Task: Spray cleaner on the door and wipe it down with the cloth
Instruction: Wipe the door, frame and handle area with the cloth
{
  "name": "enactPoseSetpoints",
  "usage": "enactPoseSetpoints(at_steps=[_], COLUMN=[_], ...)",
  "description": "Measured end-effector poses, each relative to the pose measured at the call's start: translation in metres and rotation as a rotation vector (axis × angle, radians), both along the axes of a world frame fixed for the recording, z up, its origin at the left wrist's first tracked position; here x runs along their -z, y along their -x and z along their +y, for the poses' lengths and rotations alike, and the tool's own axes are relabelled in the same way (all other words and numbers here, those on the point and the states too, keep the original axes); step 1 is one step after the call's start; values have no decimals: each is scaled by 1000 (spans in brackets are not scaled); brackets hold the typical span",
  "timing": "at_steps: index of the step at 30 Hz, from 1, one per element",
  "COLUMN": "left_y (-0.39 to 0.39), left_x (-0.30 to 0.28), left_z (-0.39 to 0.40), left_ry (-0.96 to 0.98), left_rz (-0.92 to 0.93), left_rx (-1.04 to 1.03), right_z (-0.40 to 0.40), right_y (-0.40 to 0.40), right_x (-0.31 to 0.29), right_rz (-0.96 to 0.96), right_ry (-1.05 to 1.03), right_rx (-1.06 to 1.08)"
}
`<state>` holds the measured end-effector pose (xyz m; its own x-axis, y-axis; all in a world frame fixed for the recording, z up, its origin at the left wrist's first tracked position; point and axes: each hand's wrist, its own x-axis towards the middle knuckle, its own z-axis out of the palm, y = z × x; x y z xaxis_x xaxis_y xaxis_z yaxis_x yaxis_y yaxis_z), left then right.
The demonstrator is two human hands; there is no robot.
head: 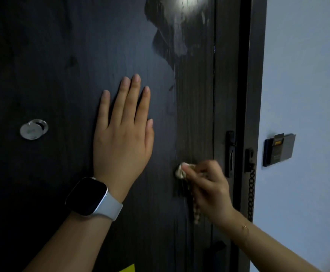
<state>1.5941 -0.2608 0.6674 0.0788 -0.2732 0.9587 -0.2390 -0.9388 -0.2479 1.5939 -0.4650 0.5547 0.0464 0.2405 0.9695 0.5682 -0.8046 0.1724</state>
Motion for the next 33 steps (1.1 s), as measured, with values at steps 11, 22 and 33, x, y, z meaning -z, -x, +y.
enactPoseSetpoints(at_steps=[11,22,33], left_y=[4,38,32], left_x=[0,88,163], left_z=[3,7,18], left_ry=[-11,41,45], left_rz=[22,173,380], left_rx=[49,338,13], right_z=[28,30,60], right_y=[-10,28,23], right_x=[-117,48,9], right_rz=[-144,294,256], right_ry=[-314,-536,-945], right_rx=[12,-6,-235])
